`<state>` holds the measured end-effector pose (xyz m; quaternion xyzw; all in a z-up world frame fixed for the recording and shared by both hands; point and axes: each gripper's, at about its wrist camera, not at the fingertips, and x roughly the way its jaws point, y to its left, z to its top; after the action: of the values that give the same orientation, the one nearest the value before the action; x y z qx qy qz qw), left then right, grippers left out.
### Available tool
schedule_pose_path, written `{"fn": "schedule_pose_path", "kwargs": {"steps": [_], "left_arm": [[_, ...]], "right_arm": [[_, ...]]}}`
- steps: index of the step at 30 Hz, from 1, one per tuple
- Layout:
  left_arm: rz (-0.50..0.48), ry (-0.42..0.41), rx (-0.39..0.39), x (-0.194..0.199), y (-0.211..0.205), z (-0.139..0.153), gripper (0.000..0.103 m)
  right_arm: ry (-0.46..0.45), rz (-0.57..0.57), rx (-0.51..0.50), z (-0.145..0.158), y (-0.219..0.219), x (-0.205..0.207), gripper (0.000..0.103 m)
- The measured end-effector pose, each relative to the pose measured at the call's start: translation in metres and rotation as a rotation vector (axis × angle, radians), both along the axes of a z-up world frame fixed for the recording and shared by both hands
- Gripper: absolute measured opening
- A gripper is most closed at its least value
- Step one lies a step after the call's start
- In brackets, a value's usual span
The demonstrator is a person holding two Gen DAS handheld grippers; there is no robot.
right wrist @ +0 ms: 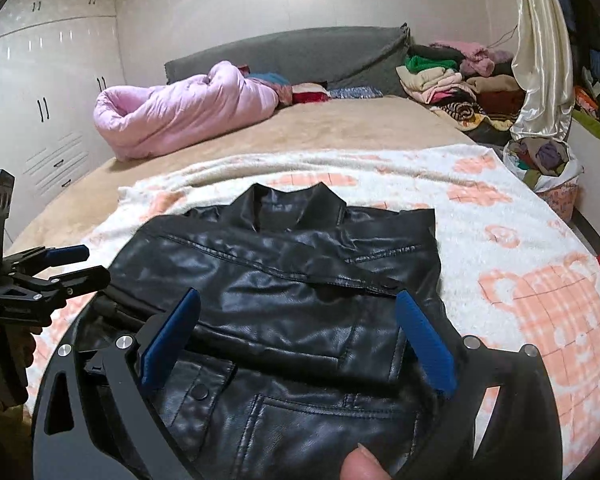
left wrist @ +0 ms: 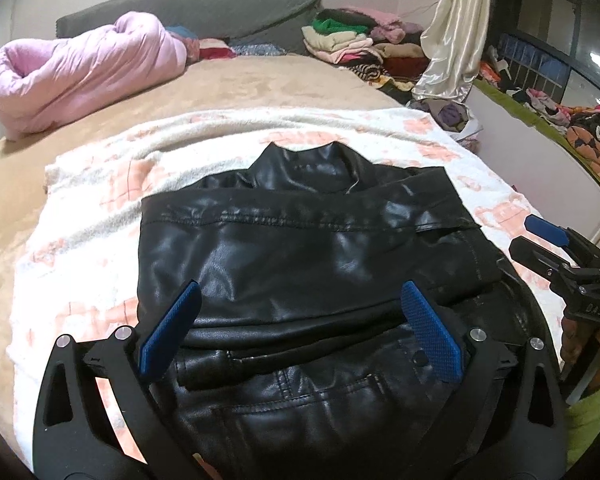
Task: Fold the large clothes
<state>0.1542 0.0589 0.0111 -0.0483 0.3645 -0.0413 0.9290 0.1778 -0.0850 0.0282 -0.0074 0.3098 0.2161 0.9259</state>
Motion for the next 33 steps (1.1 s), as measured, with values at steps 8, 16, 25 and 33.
{"fn": "schedule_pose_path", "kwargs": {"steps": [8, 16, 25, 33], "left_arm": [[-0.017, -0.031, 0.018, -0.016, -0.008, 0.014, 0.093], [-0.015, -0.066, 0.027, -0.040, -0.013, 0.022, 0.093], [-0.007, -0.071, 0.031, -0.067, -0.018, 0.022, 0.093], [0.023, -0.074, 0.022, -0.088, -0.018, 0.019, 0.093]], "right_arm": [[-0.015, 0.004, 0.008, 0.012, -0.005, -0.019, 0.097], [-0.006, 0.003, -0.008, 0.016, -0.012, -0.038, 0.097], [0.016, 0.006, -0.024, 0.015, -0.023, -0.058, 0.098], [0.046, 0.006, -0.072, 0.006, -0.036, -0.077, 0.098]]}}
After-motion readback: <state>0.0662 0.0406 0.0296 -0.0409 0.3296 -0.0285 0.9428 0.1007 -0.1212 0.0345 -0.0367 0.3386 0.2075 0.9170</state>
